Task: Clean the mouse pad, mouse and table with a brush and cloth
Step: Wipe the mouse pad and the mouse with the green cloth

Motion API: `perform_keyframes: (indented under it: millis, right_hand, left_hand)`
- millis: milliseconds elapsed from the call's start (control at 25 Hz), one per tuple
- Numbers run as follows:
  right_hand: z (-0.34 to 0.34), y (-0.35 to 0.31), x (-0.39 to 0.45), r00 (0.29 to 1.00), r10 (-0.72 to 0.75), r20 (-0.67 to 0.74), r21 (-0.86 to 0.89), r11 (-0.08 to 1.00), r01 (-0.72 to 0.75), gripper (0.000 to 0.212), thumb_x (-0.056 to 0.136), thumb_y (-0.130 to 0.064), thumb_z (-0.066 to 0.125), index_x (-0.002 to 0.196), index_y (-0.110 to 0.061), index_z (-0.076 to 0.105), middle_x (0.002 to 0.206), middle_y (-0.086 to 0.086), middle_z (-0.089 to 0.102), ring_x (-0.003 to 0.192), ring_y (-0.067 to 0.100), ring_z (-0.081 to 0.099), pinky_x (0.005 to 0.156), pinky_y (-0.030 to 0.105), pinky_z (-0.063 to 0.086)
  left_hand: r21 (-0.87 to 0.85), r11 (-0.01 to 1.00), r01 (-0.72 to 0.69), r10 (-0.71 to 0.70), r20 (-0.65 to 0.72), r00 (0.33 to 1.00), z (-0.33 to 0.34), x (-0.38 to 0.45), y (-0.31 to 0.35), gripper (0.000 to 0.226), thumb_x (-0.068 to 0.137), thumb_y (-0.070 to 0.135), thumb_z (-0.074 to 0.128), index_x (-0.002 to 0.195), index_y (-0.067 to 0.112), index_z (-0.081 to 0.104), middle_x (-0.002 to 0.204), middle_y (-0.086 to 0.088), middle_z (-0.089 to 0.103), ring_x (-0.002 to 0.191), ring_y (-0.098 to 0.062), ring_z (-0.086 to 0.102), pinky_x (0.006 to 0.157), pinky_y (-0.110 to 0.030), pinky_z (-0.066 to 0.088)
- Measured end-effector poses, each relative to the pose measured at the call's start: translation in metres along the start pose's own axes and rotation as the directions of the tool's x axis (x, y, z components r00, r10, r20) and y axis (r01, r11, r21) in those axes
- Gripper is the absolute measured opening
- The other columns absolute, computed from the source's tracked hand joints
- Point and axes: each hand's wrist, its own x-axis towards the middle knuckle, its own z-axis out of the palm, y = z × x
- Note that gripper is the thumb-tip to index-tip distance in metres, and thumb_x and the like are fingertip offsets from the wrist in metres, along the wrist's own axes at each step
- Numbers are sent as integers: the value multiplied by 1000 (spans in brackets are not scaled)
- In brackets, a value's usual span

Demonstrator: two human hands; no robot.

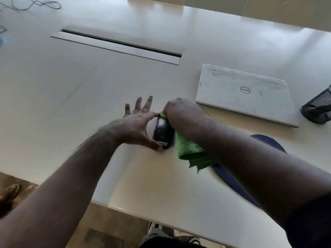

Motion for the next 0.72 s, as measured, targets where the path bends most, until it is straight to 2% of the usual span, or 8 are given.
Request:
perform_keyframes:
  millis: [40, 160, 280, 400, 480, 560, 720]
  right_hand:
    - [1, 1, 0, 1000, -5, 0, 9, 1000, 5, 12, 87, -4, 58, 92, -14, 63, 83, 5, 56, 74, 24, 54, 74, 38, 57]
    - [2, -2, -4, 999, -54, -9, 31, 998, 54, 21, 95, -16, 58, 113, -13, 68, 98, 6, 66, 83, 22, 64, 78, 40, 59]
    - [5, -4, -9, 991, -133, 11, 76, 988, 132, 27, 100, -28, 53, 119, -18, 67, 109, 5, 68, 94, 21, 66, 81, 40, 59]
    - [15, 0, -14, 967, -256, 10, 20, 967, 256, 25, 95, -17, 58, 118, -21, 67, 120, 1, 67, 105, 20, 66, 86, 39, 57]
    - [22, 5, -18, 935, -351, -45, 18, 936, 352, 29, 90, -8, 62, 116, -18, 69, 123, 0, 67, 109, 19, 65, 92, 35, 54]
    - [26, 11, -20, 890, -447, -88, 86, 887, 454, 27, 85, -3, 66, 109, -14, 74, 118, 0, 71, 111, 18, 65, 96, 32, 50]
    - [36, 13, -21, 820, -571, -31, 78, 817, 571, 28, 80, 0, 70, 105, -12, 75, 114, -2, 71, 116, 18, 59, 99, 38, 49]
  left_hand:
    - [12, 1000, 3, -3, -8, 1000, 0, 0, 0, 134, 36, 89, 63, 151, 39, 14, 152, 7, -38, 132, -15, -46, 106, -42, -30]
    - [40, 999, 14, -13, -5, 1000, -1, 0, -1, 136, 39, 87, 66, 152, 33, 13, 151, 9, -41, 131, -14, -47, 109, -47, -28]
    - [14, 1000, 1, -1, -15, 1000, 0, 0, -2, 134, 39, 87, 67, 151, 40, 10, 150, 12, -41, 130, -12, -48, 108, -47, -29]
    - [-5, 1000, -22, 22, -35, 999, 0, 0, -2, 132, 38, 89, 66, 149, 45, 9, 149, 15, -43, 129, -9, -48, 107, -45, -29]
    - [2, 1000, -29, 30, -31, 999, 0, 0, -1, 130, 39, 89, 65, 149, 47, 9, 147, 15, -44, 130, -10, -48, 106, -44, -29]
    - [18, 1000, -24, 24, -12, 1000, -1, 1, 0, 130, 39, 90, 64, 149, 46, 9, 146, 15, -46, 130, -13, -48, 106, -45, -29]
    - [48, 999, 1, -3, 25, 1000, -3, 2, 3, 133, 40, 87, 67, 150, 42, 6, 148, 13, -44, 133, -17, -44, 109, -50, -26]
